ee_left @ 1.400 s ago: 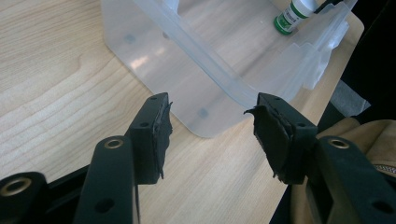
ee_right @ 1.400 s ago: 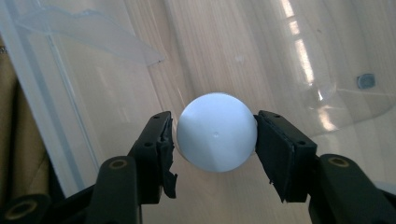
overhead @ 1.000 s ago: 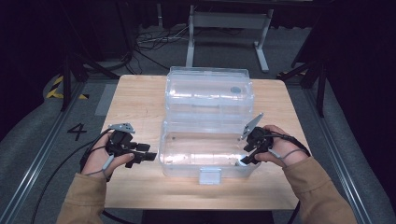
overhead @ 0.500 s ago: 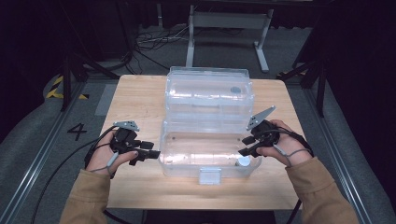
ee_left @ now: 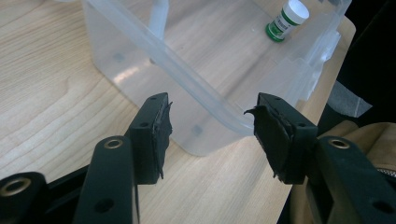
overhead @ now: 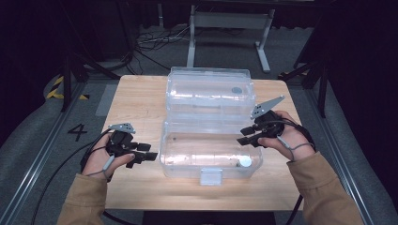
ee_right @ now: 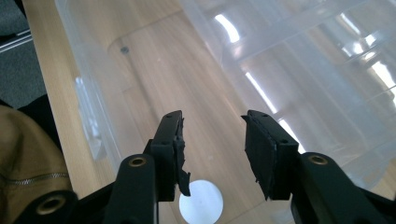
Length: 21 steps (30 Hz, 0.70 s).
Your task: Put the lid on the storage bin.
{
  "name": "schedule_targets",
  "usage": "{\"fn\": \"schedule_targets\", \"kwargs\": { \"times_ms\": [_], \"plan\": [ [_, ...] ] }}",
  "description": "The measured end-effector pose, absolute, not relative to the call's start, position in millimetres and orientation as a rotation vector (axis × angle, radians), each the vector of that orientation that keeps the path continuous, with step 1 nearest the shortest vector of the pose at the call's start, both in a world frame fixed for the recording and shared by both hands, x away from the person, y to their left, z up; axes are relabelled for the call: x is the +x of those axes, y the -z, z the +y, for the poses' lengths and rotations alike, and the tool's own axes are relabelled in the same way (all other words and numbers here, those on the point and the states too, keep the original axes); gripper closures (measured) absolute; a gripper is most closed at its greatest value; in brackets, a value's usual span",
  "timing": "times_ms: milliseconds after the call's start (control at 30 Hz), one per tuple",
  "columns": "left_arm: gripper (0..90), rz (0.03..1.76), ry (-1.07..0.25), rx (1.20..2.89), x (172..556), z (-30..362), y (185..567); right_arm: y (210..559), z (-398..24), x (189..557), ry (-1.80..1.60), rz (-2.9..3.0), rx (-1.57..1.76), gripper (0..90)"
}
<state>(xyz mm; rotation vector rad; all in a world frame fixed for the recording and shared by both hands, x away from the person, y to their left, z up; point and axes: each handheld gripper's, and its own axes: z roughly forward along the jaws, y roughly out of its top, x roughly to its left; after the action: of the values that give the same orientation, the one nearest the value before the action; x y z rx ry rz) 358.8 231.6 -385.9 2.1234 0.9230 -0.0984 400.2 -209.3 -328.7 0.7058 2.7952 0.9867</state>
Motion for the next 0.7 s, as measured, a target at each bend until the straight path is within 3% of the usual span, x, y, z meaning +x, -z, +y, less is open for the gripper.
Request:
{"fn": "schedule_targets", "kwargs": {
  "times_ms": [700],
  "plan": [
    [47.0,0.973,0.048,2.088,340,250,386,289,-182,454,-1.106,2.624,0.749,69.1]
  ]
}}
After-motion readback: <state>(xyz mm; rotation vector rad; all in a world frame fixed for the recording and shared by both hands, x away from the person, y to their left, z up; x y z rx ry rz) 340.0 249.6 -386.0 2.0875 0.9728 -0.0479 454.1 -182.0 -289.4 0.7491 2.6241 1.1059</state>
